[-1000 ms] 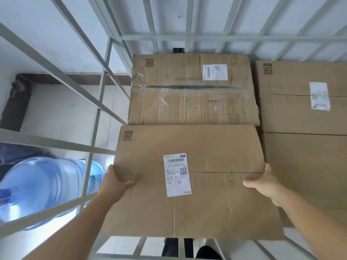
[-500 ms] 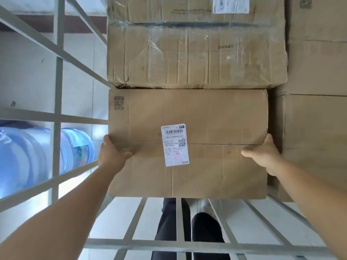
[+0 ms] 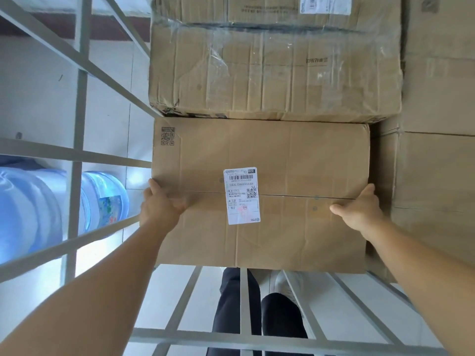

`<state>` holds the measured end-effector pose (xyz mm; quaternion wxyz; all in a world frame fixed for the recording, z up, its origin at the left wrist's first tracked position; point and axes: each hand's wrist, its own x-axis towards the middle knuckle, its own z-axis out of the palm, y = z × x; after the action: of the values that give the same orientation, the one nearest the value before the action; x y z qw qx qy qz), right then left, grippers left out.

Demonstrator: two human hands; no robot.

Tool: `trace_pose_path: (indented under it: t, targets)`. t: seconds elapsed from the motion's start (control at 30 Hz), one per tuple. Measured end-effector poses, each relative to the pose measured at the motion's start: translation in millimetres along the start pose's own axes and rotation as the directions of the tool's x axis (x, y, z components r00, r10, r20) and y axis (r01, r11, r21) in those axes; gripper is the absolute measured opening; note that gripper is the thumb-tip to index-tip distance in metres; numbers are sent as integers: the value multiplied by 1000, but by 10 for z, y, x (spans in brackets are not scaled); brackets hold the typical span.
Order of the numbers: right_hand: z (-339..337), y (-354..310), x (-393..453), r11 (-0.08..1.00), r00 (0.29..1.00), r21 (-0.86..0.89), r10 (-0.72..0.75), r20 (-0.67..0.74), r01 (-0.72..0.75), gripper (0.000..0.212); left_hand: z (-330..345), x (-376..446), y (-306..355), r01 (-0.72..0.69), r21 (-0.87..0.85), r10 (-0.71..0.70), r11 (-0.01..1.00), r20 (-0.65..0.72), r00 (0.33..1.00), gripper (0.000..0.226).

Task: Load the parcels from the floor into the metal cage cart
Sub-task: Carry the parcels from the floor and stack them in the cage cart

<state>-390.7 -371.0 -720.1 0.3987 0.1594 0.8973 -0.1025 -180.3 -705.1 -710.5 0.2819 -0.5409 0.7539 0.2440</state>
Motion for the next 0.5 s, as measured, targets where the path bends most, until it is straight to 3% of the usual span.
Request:
trace_pose_path:
  t: [0.17, 0.33, 0.5]
  targets:
    - [-57, -25, -342, 958, 984, -226, -174, 29, 176, 101, -32, -355, 186, -186, 230, 181, 955, 42, 983, 90]
    - [-381, -86, -771, 749, 878, -488, -471, 83, 448, 94, -251, -845, 538, -360, 363, 365, 860, 57, 929, 82]
    - [-947, -41, -1268, 641, 813, -563, -574, 100, 522, 90, -568, -1489, 981, -517, 397, 535, 758, 76, 842, 63]
